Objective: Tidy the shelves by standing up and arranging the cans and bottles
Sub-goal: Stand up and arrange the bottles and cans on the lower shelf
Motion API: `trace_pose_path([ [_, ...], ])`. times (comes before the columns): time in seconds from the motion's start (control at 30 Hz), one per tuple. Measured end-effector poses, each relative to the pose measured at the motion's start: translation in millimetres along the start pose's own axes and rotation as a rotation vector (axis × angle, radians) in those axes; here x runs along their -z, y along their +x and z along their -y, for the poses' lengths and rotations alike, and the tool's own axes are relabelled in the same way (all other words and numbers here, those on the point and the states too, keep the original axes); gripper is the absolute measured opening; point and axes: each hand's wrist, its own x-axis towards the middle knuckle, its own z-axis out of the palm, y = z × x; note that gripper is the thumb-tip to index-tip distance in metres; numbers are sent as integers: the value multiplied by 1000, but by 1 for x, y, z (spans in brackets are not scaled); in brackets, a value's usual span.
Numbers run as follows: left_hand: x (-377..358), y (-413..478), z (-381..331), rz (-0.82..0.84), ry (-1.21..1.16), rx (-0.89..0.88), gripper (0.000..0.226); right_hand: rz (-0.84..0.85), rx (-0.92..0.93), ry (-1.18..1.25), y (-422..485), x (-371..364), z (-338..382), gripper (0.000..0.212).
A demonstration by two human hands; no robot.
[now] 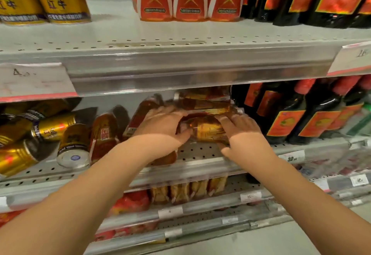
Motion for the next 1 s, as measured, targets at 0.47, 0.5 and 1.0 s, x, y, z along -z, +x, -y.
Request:
trace_pose_path([
  [0.47,-25,32,4,-52,-230,-15,79,-404,-39,269,-9,-16,-16,71],
  [0.5,-26,32,4,-75,-345,-21,80,-413,-68,331,-11,-16,-15,72],
  [1.0,18,54,-51,83,-653,76,30,-285,-250,992,-13,-16,-13,60],
])
